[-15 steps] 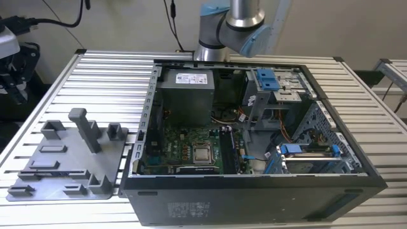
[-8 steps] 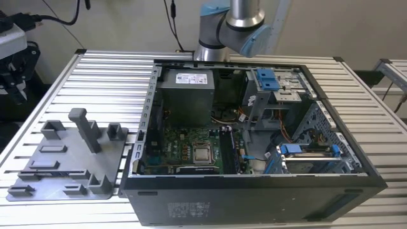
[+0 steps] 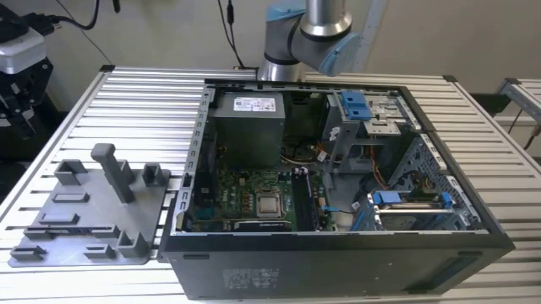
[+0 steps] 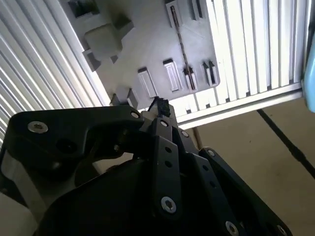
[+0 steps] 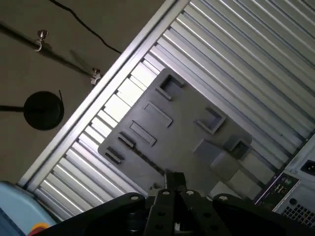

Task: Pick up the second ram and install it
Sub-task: 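Pick up the second ram and move it above second insertion slot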

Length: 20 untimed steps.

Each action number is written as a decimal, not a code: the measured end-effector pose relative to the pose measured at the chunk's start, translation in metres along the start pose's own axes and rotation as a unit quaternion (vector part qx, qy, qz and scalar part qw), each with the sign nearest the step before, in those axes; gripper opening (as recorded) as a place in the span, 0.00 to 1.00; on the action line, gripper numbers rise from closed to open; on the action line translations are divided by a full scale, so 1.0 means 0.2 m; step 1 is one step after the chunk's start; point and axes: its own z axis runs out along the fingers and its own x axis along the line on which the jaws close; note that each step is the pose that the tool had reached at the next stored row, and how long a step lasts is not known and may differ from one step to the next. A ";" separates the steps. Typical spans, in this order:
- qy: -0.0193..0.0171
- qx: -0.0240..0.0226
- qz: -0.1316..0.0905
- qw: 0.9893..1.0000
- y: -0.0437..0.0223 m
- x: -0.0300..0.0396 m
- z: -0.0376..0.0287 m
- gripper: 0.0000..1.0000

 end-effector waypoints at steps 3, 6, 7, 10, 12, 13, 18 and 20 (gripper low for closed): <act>0.002 0.000 -0.027 1.000 0.000 0.000 0.001 0.11; 0.003 0.000 -0.055 0.999 0.000 0.000 0.004 0.11; 0.003 0.000 -0.064 0.998 0.000 0.000 0.005 0.11; 0.005 0.000 -0.090 0.996 -0.001 0.000 0.013 0.11; 0.005 0.000 -0.109 0.994 0.000 0.000 0.021 0.11; 0.006 0.000 -0.118 0.993 -0.001 0.000 0.025 0.11; 0.007 0.001 -0.163 0.987 -0.002 0.000 0.031 0.11; 0.007 0.001 -0.181 0.983 -0.001 0.000 0.032 0.11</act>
